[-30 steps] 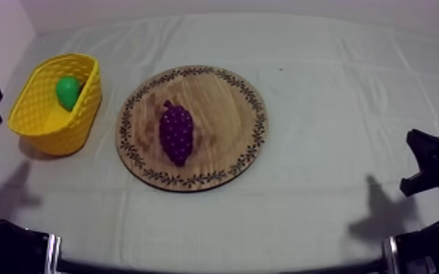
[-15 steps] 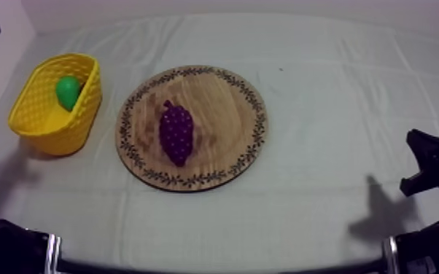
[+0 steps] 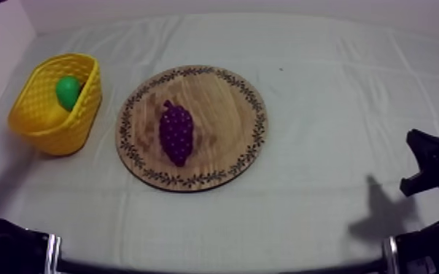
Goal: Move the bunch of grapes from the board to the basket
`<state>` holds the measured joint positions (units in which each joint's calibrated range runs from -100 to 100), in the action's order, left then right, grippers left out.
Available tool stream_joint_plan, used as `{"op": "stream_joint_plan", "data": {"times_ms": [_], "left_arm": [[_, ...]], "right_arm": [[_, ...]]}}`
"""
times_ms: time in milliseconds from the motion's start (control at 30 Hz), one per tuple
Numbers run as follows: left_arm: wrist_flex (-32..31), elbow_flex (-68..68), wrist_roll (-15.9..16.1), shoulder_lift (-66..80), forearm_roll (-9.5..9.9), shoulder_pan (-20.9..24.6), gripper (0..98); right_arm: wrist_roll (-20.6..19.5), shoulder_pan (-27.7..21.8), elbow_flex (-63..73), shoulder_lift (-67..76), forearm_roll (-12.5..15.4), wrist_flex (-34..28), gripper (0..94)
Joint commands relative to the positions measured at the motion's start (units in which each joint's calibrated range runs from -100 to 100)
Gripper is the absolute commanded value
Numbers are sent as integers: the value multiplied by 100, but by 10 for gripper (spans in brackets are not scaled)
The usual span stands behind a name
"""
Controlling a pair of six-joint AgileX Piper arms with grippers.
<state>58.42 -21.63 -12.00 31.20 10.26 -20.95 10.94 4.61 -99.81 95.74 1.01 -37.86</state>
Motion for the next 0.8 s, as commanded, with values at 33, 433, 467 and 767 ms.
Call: {"op": "stream_joint_plan", "data": {"times_ms": [33, 433, 467, 767], "left_arm": [[345, 828, -62, -715, 44, -234, 0], [1534, 1953, -297, -2273, 166, -831, 0], [1573, 1949, -285, -2350, 170, -867, 0], [2096, 1773, -233, -2613, 53, -939, 601]], "right_arm": [[-1, -2, 3, 1, -1, 4, 4], [-2, -2, 3, 1, -1, 4, 4], [-2, -2, 3, 1, -1, 4, 4], [0, -2, 3, 1, -1, 4, 4]]}}
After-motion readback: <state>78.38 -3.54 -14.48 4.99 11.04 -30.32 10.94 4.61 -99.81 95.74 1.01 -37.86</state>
